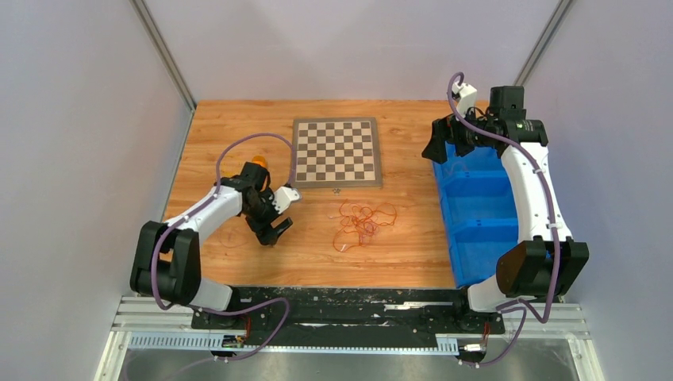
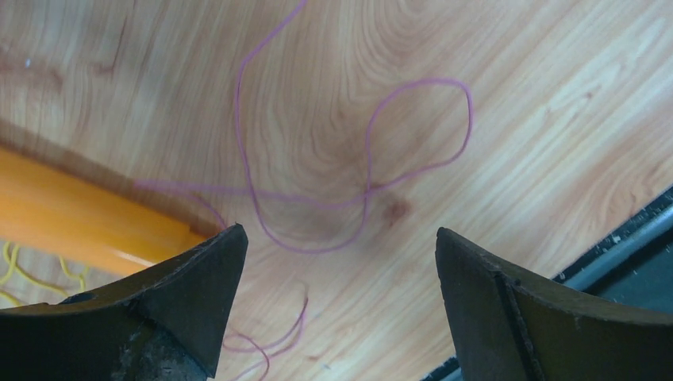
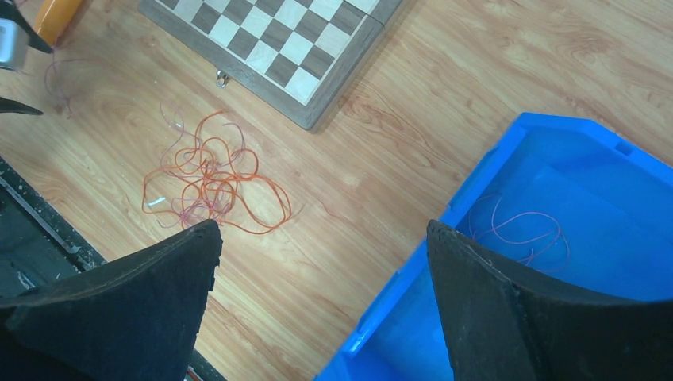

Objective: Untangle the cables

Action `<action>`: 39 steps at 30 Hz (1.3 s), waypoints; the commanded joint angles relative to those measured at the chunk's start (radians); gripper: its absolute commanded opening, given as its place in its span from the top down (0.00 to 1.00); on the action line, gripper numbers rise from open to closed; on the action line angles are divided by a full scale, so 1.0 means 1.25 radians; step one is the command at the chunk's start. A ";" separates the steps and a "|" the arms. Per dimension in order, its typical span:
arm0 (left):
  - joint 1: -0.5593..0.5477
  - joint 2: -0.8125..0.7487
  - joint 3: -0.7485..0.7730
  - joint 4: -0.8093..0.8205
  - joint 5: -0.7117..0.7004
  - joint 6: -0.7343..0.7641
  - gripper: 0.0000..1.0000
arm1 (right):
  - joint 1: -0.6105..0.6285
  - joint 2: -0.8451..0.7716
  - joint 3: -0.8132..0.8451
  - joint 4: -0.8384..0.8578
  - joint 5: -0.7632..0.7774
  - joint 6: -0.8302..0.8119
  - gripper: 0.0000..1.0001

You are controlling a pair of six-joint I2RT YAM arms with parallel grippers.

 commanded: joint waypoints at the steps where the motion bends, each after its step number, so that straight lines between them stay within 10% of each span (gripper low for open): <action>1: -0.036 0.048 -0.005 0.115 -0.042 -0.040 0.07 | -0.001 -0.017 0.004 -0.005 -0.033 0.015 0.00; 8: -0.109 0.128 -0.010 0.145 -0.100 -0.073 0.37 | -0.001 -0.002 0.015 -0.006 -0.039 0.018 0.00; 15: -0.188 0.038 0.082 -0.022 0.055 -0.095 0.99 | 0.007 -0.026 0.000 0.001 -0.203 0.015 0.00; 23: -0.198 -0.093 0.425 -0.164 0.404 -0.182 1.00 | 0.219 -0.107 -0.072 0.116 -0.382 0.025 0.00; 30: -0.197 -0.051 0.667 -0.143 0.512 -0.261 1.00 | 0.441 -0.212 -0.199 0.521 -0.270 0.176 0.00; 39: -0.200 -0.038 0.726 -0.014 0.599 -0.390 1.00 | 0.565 -0.148 -0.204 0.715 -0.161 0.256 0.00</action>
